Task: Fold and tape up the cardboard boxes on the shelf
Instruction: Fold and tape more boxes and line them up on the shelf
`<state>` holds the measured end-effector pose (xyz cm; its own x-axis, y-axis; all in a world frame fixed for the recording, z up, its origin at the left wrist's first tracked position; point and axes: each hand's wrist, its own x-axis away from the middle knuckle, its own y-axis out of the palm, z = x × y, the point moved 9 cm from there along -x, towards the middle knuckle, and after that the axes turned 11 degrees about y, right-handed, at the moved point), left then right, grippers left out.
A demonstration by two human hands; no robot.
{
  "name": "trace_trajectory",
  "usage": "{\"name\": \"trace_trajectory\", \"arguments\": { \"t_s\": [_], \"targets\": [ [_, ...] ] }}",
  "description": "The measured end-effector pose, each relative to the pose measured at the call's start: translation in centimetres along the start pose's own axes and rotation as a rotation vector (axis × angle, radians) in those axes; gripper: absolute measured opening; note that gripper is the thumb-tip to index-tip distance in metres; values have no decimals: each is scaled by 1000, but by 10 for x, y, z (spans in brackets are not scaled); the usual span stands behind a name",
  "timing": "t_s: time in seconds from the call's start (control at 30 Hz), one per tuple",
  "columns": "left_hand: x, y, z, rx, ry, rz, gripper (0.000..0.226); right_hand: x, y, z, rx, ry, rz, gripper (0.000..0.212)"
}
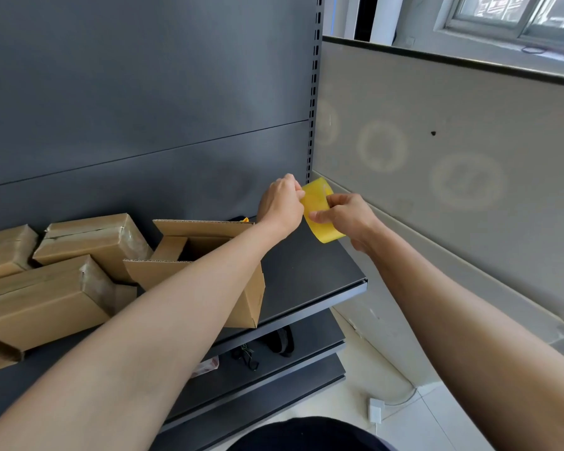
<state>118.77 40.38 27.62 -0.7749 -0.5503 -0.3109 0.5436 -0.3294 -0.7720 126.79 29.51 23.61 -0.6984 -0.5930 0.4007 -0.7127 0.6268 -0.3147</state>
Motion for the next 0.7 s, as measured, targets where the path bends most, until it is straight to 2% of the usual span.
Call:
{"name": "trace_trajectory", "arguments": {
  "t_s": [0.07, 0.2, 0.33, 0.47, 0.63, 0.7],
  "targets": [
    [-1, 5, -1, -41, -5, -71, 6, 1, -1, 1, 44, 2, 1, 40],
    [-3, 12, -3, -1, -37, -192, 19, 2, -5, -2, 110, 5, -3, 38],
    [2, 16, -10, 20, -83, -241, 24, 0, -5, -10, 203, -5, 22, 30],
    [9, 17, -24, 89, -129, -238, 22, -3, 6, -14, 284, -23, 53, 31],
    [11, 3, -35, 355, -192, -90, 19, -4, 7, -16, 336, -30, 107, 35],
    [10, 2, -34, 397, -197, -98, 23, -3, 5, -18, 336, -29, 114, 36]
  ]
}}
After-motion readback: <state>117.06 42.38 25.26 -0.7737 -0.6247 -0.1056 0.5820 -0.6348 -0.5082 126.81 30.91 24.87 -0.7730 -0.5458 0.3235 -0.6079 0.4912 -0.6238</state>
